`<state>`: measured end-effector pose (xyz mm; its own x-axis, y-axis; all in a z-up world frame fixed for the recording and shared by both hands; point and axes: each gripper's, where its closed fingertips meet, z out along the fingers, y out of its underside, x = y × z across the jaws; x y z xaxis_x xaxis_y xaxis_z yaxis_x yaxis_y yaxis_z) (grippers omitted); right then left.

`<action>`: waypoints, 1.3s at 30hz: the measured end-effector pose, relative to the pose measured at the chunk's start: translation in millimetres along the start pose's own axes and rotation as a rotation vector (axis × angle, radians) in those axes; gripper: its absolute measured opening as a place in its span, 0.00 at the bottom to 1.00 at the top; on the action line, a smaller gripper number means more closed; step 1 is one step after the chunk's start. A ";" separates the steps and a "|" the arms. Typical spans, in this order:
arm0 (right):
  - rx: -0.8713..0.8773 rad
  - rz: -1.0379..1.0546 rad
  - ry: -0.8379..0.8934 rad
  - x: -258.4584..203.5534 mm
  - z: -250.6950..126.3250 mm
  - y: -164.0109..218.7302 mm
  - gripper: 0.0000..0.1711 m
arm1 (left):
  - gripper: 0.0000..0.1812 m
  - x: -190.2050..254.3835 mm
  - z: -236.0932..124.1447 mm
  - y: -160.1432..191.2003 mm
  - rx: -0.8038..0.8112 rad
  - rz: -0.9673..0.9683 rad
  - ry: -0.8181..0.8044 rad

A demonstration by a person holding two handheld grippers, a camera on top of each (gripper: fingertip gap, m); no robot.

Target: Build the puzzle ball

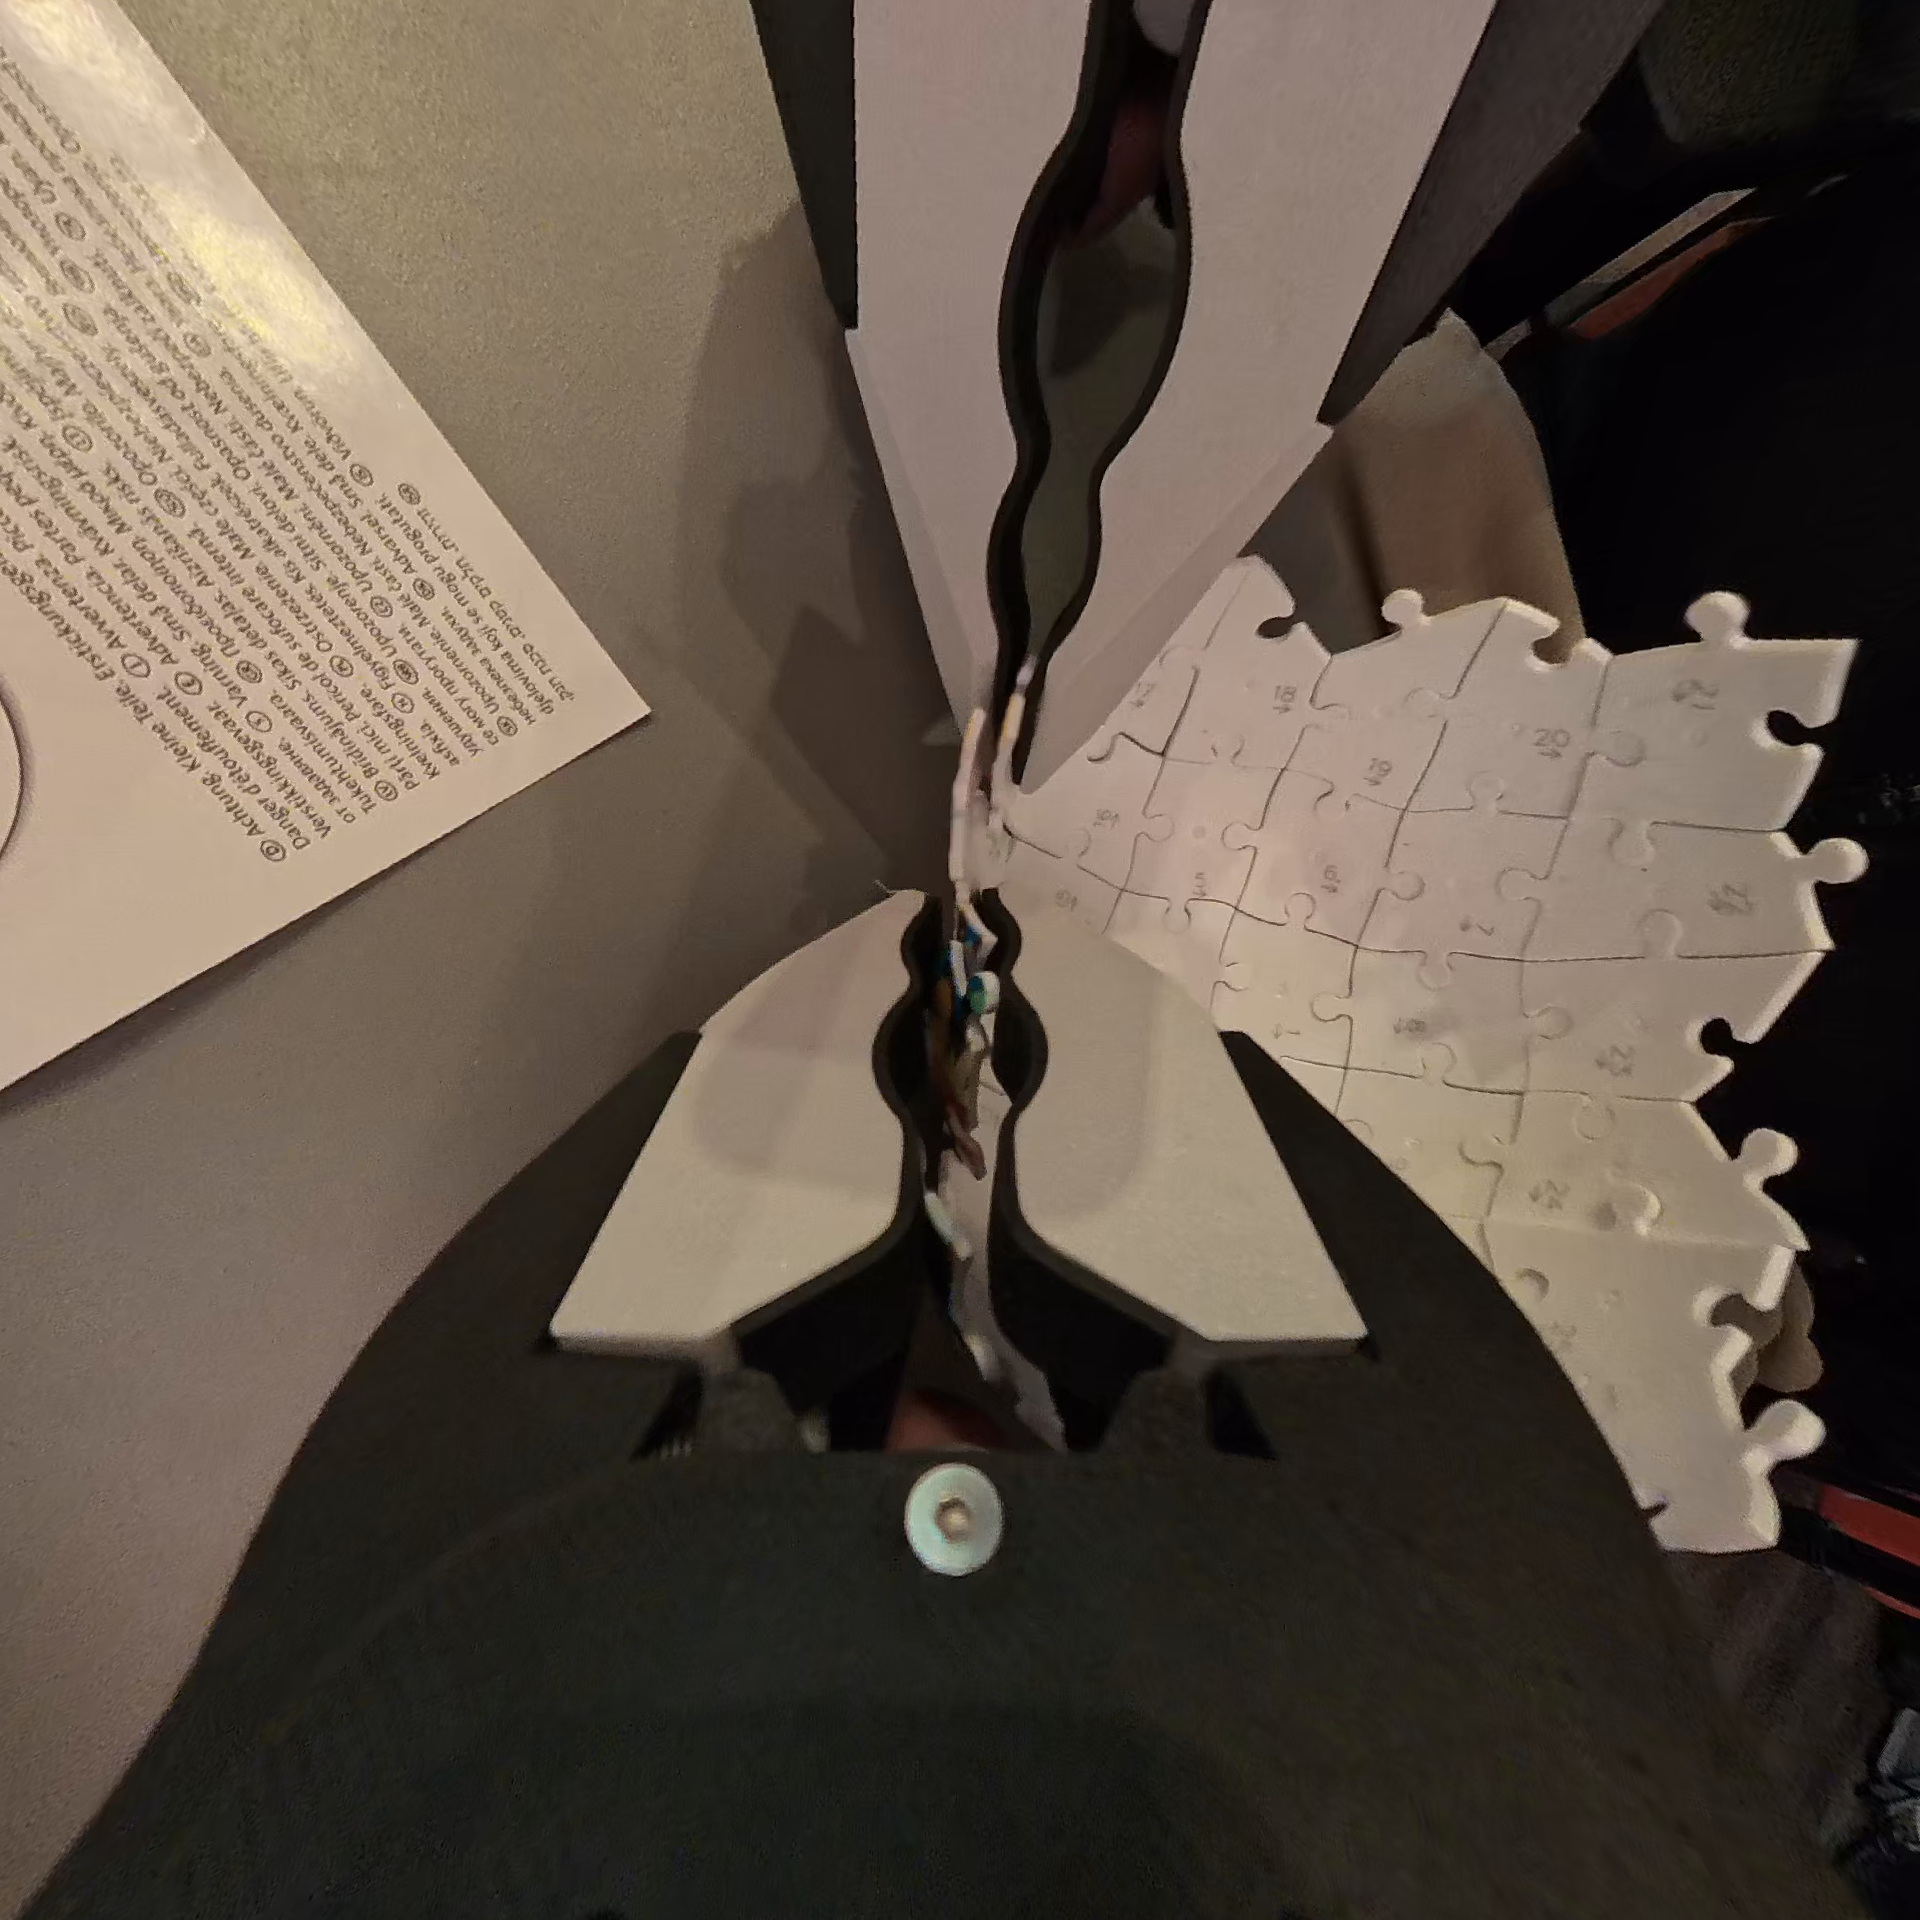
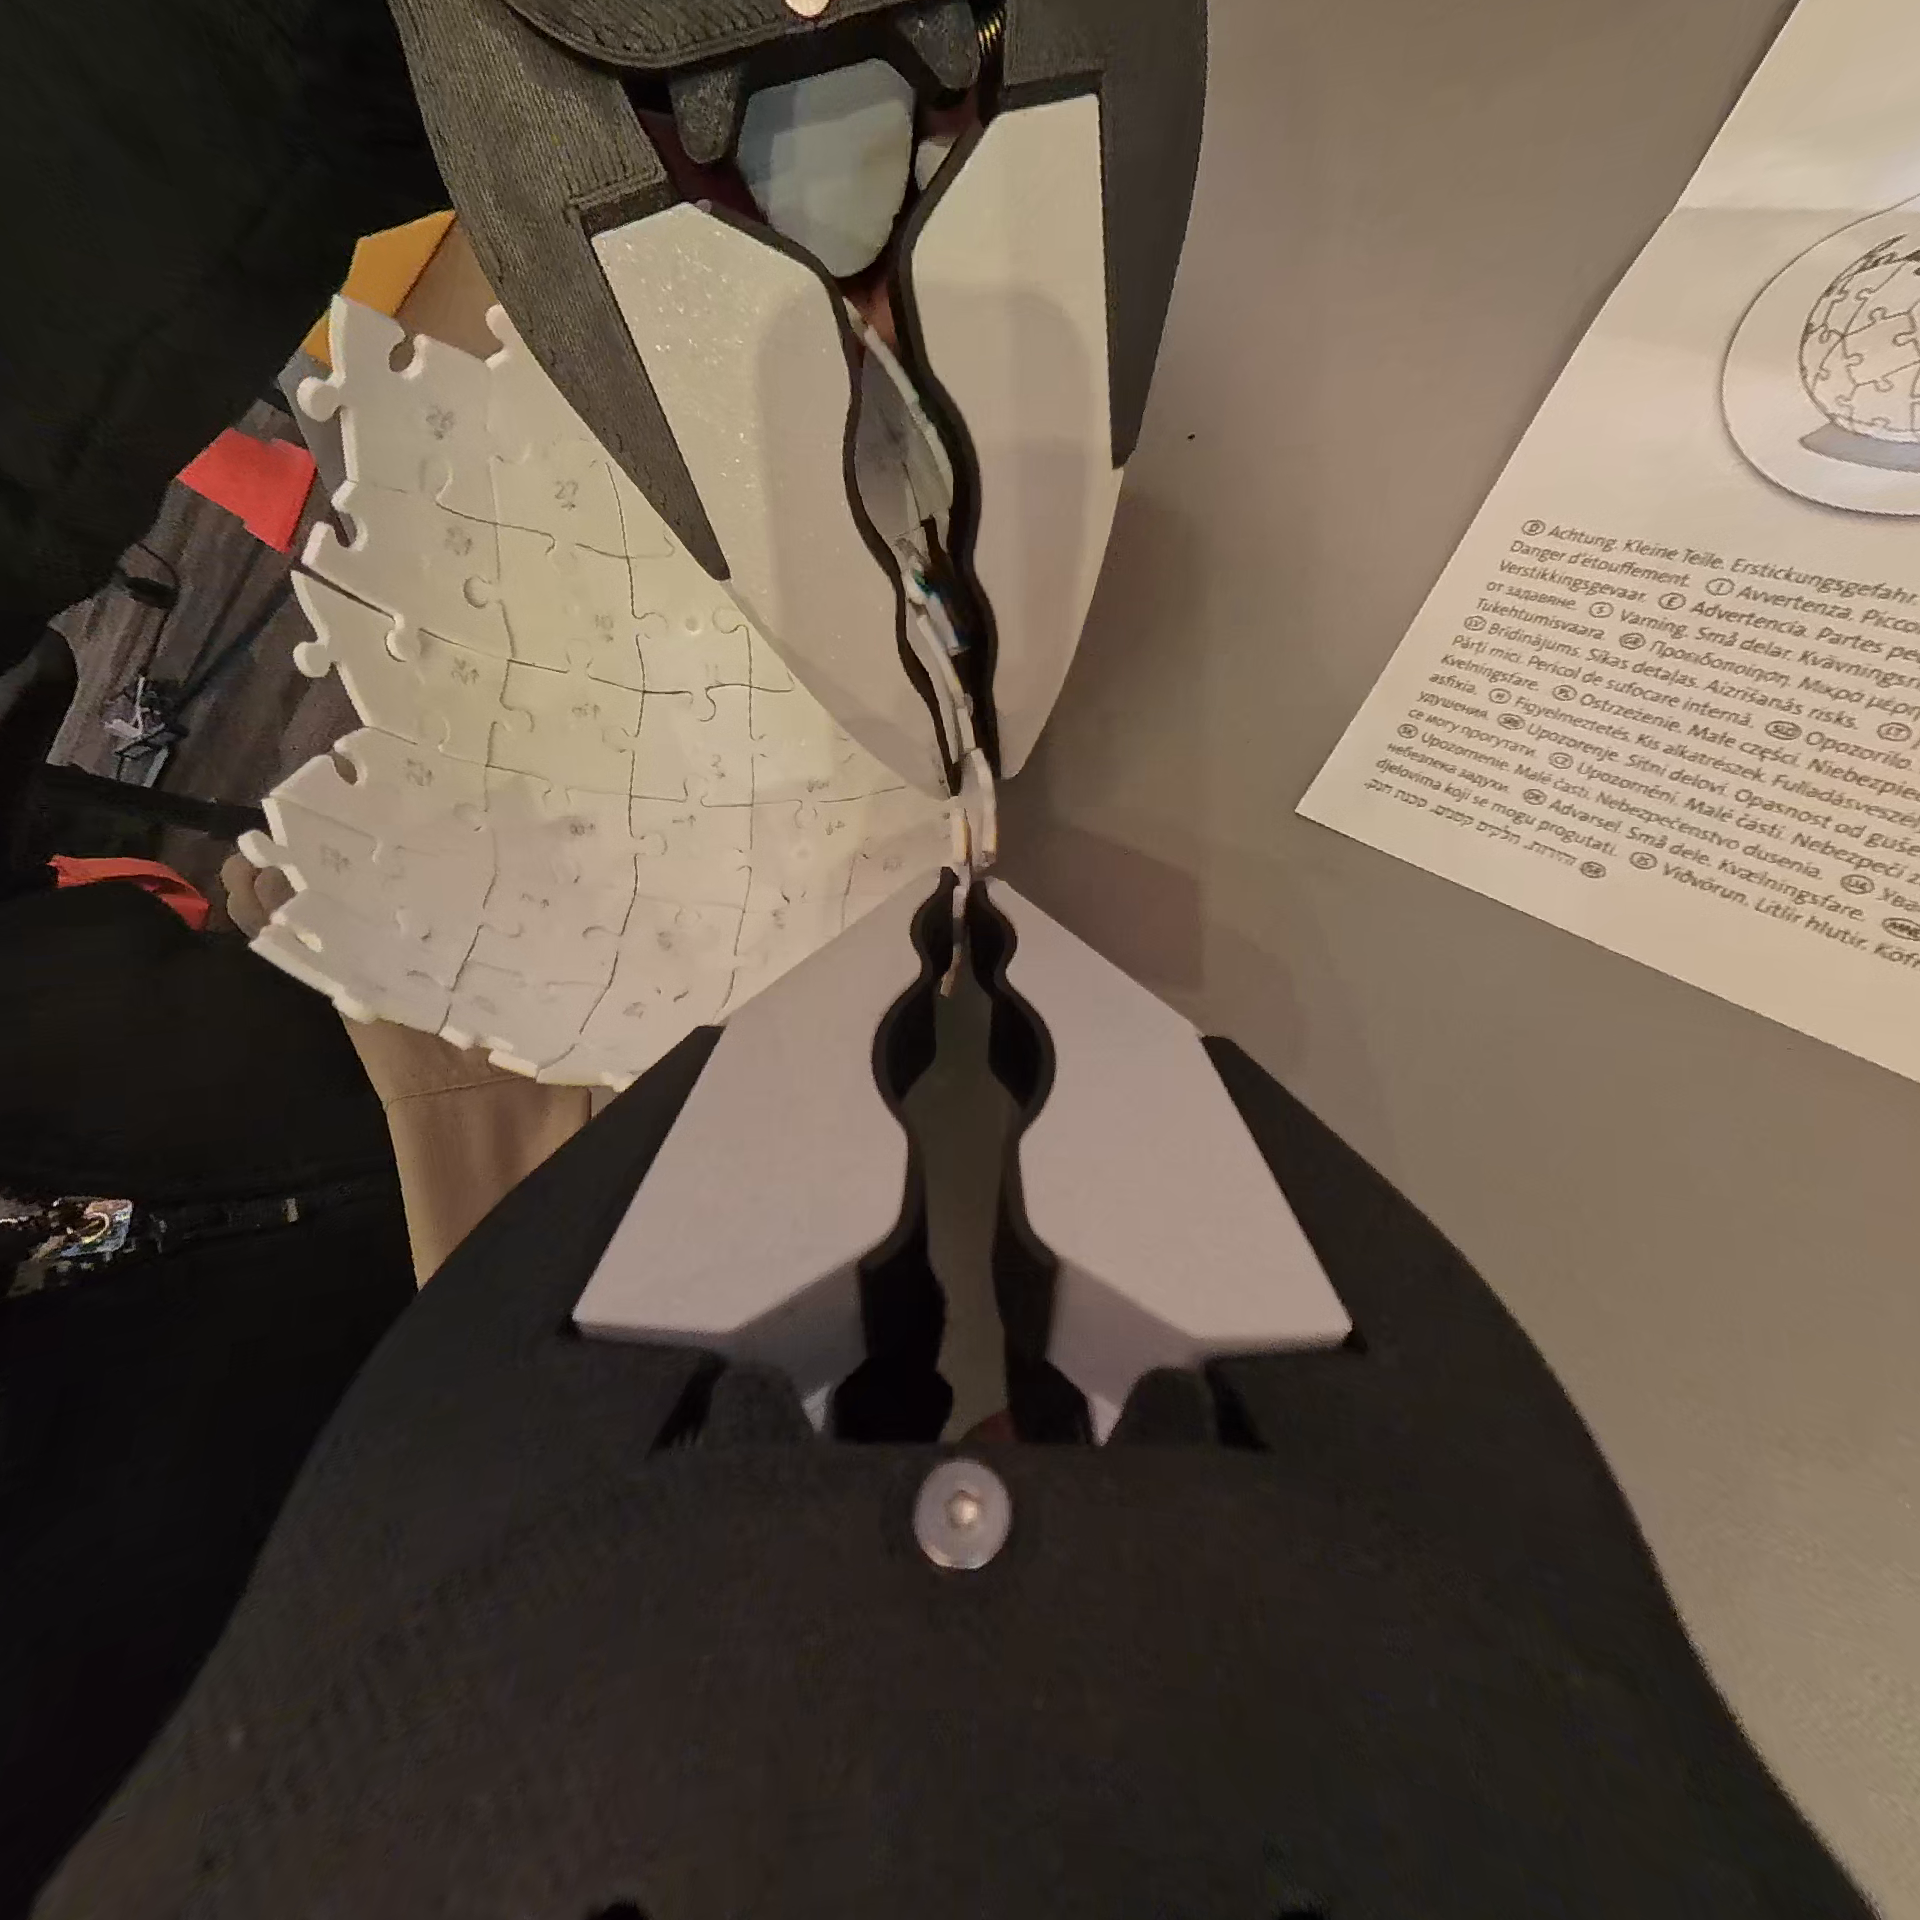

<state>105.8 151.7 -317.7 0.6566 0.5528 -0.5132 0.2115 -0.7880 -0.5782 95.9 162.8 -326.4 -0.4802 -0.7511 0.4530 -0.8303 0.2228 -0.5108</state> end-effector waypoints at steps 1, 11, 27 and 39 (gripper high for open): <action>-0.002 0.003 0.001 0.1 0.0 0.1 0.00 | 0.03 0.0 0.0 0.0 0.002 -0.006 0.003; 0.005 0.027 0.016 5.5 -1.0 2.3 0.05 | 0.07 -4.2 1.5 1.5 0.009 -0.007 -0.026; -0.062 -0.029 0.078 7.6 2.0 7.8 0.12 | 0.20 -9.3 -13.9 -7.0 0.044 0.067 -0.206; -0.098 -0.166 0.212 14.3 -2.7 4.2 0.22 | 0.22 -8.0 -24.8 -8.5 0.101 0.047 -0.232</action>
<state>118.0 155.6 -325.8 0.7418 0.6154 -0.2664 0.3910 -0.7196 -0.5738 99.8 182.3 -307.5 -0.4304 -0.8666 0.2526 -0.7702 0.2066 -0.6035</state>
